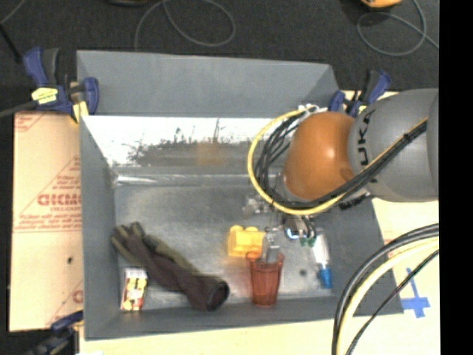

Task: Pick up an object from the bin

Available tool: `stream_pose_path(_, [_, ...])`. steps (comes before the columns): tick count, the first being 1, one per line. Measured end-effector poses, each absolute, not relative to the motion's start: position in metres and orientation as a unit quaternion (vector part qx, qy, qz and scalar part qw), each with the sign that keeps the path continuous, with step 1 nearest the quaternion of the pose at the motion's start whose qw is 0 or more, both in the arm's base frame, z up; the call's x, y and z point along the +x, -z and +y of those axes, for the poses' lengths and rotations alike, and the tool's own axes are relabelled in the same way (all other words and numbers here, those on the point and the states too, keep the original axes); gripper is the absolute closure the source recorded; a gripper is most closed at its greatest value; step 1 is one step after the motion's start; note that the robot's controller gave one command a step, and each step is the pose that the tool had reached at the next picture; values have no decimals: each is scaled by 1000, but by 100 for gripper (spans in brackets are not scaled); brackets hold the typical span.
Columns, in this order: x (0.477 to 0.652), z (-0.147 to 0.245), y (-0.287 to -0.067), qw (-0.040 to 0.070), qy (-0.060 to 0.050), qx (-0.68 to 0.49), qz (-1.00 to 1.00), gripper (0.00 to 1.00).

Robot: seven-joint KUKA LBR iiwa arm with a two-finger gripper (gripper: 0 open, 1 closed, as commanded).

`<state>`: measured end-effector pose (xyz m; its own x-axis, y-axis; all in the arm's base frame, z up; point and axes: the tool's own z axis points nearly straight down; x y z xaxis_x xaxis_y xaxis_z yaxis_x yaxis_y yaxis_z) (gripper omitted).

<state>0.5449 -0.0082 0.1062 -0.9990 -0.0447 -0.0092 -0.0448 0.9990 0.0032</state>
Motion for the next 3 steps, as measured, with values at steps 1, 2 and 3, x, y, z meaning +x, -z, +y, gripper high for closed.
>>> stream_pose_path(1, [551,-18,-111,9,-2,42,999,0])
stream_pose_path(2, [557,-20,-97,8,-1,-44,999,0])
stream_pose_path(3, [543,-10,-74,18,-4,105,994,100])
